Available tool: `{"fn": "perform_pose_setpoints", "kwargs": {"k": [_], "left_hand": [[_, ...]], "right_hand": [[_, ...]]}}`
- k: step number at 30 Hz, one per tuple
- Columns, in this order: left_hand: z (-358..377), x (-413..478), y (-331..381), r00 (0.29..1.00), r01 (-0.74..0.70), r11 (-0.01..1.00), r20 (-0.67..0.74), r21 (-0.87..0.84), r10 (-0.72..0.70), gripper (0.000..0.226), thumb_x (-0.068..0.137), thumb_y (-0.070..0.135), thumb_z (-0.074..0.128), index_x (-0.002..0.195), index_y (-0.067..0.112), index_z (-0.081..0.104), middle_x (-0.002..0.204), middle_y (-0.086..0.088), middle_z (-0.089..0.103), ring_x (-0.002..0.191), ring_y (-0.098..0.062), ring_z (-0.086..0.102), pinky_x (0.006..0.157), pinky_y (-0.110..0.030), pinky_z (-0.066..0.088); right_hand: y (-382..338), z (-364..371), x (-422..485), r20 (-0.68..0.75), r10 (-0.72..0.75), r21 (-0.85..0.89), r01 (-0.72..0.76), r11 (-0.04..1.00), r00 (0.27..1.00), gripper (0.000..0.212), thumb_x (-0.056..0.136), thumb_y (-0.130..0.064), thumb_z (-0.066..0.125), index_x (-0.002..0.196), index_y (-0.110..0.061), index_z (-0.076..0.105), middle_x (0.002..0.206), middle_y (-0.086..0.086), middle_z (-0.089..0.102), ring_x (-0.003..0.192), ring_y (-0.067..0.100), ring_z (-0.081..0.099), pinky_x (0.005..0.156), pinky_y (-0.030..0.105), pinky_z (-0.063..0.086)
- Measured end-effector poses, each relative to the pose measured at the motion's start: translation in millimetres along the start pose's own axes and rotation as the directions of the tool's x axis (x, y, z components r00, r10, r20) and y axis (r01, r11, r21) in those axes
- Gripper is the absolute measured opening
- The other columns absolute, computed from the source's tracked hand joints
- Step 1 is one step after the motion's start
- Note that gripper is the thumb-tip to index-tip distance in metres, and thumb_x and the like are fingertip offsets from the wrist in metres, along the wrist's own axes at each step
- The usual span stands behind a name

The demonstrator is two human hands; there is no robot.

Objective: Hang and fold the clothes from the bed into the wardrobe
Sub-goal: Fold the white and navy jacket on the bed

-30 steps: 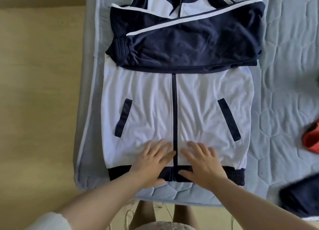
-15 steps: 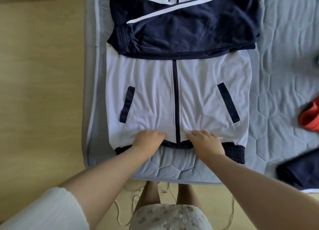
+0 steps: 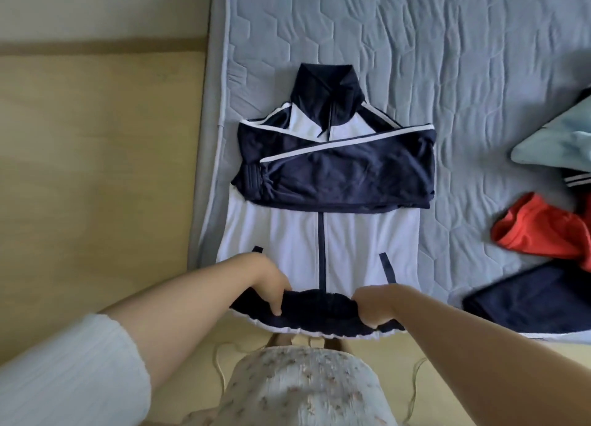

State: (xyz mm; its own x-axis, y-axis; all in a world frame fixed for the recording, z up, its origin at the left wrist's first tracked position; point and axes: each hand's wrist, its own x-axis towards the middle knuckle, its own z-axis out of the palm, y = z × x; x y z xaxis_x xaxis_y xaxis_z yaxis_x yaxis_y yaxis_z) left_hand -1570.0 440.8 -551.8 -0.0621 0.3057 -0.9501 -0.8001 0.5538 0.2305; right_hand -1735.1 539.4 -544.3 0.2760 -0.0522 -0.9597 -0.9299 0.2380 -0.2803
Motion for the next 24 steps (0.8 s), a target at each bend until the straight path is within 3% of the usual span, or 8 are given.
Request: {"fn": "perform_pose_setpoints", "kwargs": {"k": [3, 7, 11, 14, 17, 19, 21, 24], "left_hand": [[-6.7, -15.4, 0.2, 0.998, -0.017, 1.000, -0.062, 0.026, 0.019, 0.034, 0.093, 0.030, 0.052, 0.125, 0.020, 0.052, 0.120, -0.006, 0.060, 0.104, -0.026, 0.060, 0.080, -0.031, 0.046], [-40.8, -37.3, -2.3, 0.970, -0.061, 0.995, -0.231, 0.078, 0.077, 0.029, 0.091, 0.033, 0.053, 0.116, 0.018, 0.057, 0.093, 0.003, 0.060, 0.070, -0.010, 0.057, 0.058, -0.018, 0.044], [-89.8, -59.0, -7.1, 0.921, -0.036, 0.992, -0.381, 0.123, 0.081, 0.018, 0.090, 0.032, 0.057, 0.102, 0.019, 0.059, 0.082, 0.009, 0.056, 0.066, -0.008, 0.054, 0.054, -0.019, 0.040], [-133.7, -83.7, -12.0, 0.844, 0.020, 0.981, -0.529, 0.195, 0.088, 0.012, 0.090, 0.031, 0.056, 0.097, 0.021, 0.055, 0.091, 0.004, 0.054, 0.082, -0.017, 0.053, 0.070, -0.027, 0.041], [-182.3, -112.5, -19.3, 0.652, 0.054, 0.988, -0.755, 0.145, 0.075, 0.010, 0.091, 0.027, 0.054, 0.096, 0.018, 0.056, 0.098, -0.003, 0.058, 0.084, -0.020, 0.052, 0.066, -0.028, 0.038], [-211.9, -123.8, -26.1, 0.366, 0.108, 0.993, -0.931, 0.040, -0.003, 0.014, 0.093, 0.024, 0.049, 0.106, 0.021, 0.054, 0.111, -0.006, 0.060, 0.099, -0.026, 0.052, 0.078, -0.032, 0.037], [-229.6, -120.1, -30.5, 0.142, 0.150, 0.986, -0.986, -0.066, -0.087, 0.037, 0.093, 0.026, 0.049, 0.129, 0.028, 0.040, 0.134, -0.002, 0.047, 0.127, -0.025, 0.037, 0.101, -0.047, 0.025], [-226.8, -92.8, -28.8, 0.100, 0.088, 0.993, -0.991, -0.077, -0.085, 0.065, 0.090, 0.028, 0.055, 0.144, 0.030, 0.020, 0.149, 0.001, 0.024, 0.138, -0.023, 0.021, 0.106, -0.052, 0.022]], "right_hand": [[2.8, -4.0, -14.1, 0.034, 0.027, 0.028, -0.028, 0.999, 0.999, 0.020, 0.083, 0.004, 0.041, 0.086, -0.010, 0.055, 0.064, 0.002, 0.049, 0.053, 0.015, 0.047, 0.056, 0.022, 0.038], [16.0, -34.0, -26.1, -0.101, 0.079, 0.189, -0.059, 0.980, 0.992, 0.020, 0.081, 0.002, 0.042, 0.079, -0.012, 0.056, 0.065, 0.001, 0.050, 0.052, 0.015, 0.045, 0.043, 0.020, 0.036], [26.4, -84.2, -35.9, -0.306, 0.089, 0.093, -0.063, 0.994, 0.948, 0.035, 0.084, 0.000, 0.037, 0.110, -0.010, 0.059, 0.075, 0.001, 0.050, 0.055, 0.014, 0.044, 0.031, 0.016, 0.035], [33.7, -133.0, -47.2, -0.492, 0.059, -0.068, -0.106, 0.992, 0.869, 0.042, 0.089, -0.005, 0.038, 0.128, -0.014, 0.049, 0.114, 0.009, 0.056, 0.088, 0.024, 0.057, 0.071, 0.024, 0.047], [44.3, -185.7, -59.4, -0.753, 0.093, -0.053, -0.202, 0.978, 0.651, 0.031, 0.089, -0.007, 0.039, 0.112, -0.022, 0.052, 0.110, 0.007, 0.058, 0.094, 0.025, 0.050, 0.079, 0.033, 0.036], [52.9, -216.4, -64.1, -0.927, 0.109, 0.022, -0.238, 0.971, 0.359, 0.034, 0.087, -0.004, 0.041, 0.115, -0.021, 0.049, 0.102, 0.008, 0.057, 0.102, 0.028, 0.047, 0.083, 0.037, 0.031], [60.1, -232.6, -61.9, -0.978, 0.141, 0.104, -0.223, 0.969, 0.157, 0.049, 0.086, -0.004, 0.044, 0.132, -0.019, 0.037, 0.123, 0.010, 0.049, 0.118, 0.032, 0.038, 0.094, 0.042, 0.029], [60.7, -228.2, -44.4, -0.959, 0.196, 0.153, -0.205, 0.967, 0.206, 0.061, 0.087, -0.007, 0.044, 0.142, -0.021, 0.022, 0.146, 0.008, 0.028, 0.130, 0.033, 0.028, 0.105, 0.045, 0.025]]}}
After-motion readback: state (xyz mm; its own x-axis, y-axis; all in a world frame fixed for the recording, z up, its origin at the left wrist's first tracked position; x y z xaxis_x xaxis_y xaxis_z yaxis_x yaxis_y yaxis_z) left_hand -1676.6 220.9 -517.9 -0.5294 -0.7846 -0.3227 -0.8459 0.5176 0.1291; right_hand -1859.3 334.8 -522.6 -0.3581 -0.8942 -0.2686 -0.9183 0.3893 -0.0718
